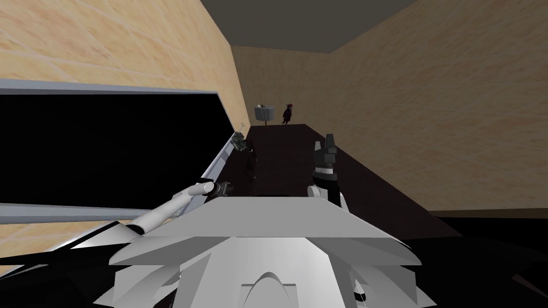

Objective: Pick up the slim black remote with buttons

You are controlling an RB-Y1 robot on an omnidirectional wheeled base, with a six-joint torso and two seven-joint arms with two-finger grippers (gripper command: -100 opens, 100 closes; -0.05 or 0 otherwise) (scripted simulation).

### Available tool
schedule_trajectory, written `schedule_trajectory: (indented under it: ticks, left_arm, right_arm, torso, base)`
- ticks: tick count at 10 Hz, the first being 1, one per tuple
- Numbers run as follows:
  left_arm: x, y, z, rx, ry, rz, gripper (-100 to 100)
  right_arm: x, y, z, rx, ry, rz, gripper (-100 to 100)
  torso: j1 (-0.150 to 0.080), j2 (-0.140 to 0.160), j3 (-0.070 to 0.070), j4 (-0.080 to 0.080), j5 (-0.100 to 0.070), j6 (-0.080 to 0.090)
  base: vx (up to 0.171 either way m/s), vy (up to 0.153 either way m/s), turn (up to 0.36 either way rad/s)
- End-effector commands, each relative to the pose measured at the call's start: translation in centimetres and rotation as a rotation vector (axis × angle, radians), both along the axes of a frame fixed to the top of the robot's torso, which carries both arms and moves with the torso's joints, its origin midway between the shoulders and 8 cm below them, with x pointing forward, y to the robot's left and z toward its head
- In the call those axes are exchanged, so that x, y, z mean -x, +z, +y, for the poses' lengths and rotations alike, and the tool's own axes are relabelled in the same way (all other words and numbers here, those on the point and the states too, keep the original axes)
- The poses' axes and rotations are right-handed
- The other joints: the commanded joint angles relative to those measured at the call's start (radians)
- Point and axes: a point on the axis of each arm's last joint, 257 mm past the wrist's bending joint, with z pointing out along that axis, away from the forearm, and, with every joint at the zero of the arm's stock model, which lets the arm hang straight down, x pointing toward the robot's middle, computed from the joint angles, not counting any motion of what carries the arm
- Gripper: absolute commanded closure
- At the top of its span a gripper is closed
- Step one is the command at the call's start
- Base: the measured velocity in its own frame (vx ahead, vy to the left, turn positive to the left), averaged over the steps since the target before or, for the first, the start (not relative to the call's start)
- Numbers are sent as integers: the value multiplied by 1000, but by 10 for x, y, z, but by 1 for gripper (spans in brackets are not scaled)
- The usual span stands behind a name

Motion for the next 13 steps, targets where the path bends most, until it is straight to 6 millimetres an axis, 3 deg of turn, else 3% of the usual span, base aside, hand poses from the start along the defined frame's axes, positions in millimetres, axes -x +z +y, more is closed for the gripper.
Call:
schedule_trajectory:
  ticks: [1,4,6,7,9,10,11,12,13]
  left_arm:
    - [23,-4,12,-14,0,73,-100]
    - [43,-6,21,-19,-1,143,-100]
    - [73,-8,37,-29,0,235,-100]
    - [74,-8,36,-28,0,240,-100]
    - [95,-8,45,-31,0,307,-100]
    - [102,-8,48,-32,0,326,-100]
    - [95,-8,45,-32,1,310,-100]
    - [96,-8,45,-32,0,315,0]
    - [100,-18,39,-31,3,314,-100]
  right_arm:
    - [0,0,0,0,0,0,0]
    - [0,0,0,0,0,0,0]
    - [0,0,0,0,0,0,0]
    - [0,0,0,0,0,0,0]
    - [0,0,0,0,0,0,0]
    - [0,0,0,0,0,0,0]
    - [0,0,0,0,0,0,0]
    - [0,0,0,0,0,0,0]
    - [0,0,0,0,0,0,0]
  torso:
    - [0,0,0,0,0,0]
    - [1,0,0,0,0,0]
    - [0,0,0,0,0,0]
    - [0,-1,0,0,0,0]
    - [0,1,1,0,0,0]
    - [1,1,1,0,0,0]
    - [1,1,1,0,0,0]
    - [0,3,2,1,0,0]
    - [0,5,3,1,0,0]
  base:
    - [88,-1,-57]
    - [81,1,-38]
    - [102,-6,-56]
    - [84,1,-20]
    - [66,6,-39]
    - [77,9,-24]
    - [34,4,-3]
    - [6,1,0]
    - [8,19,-21]
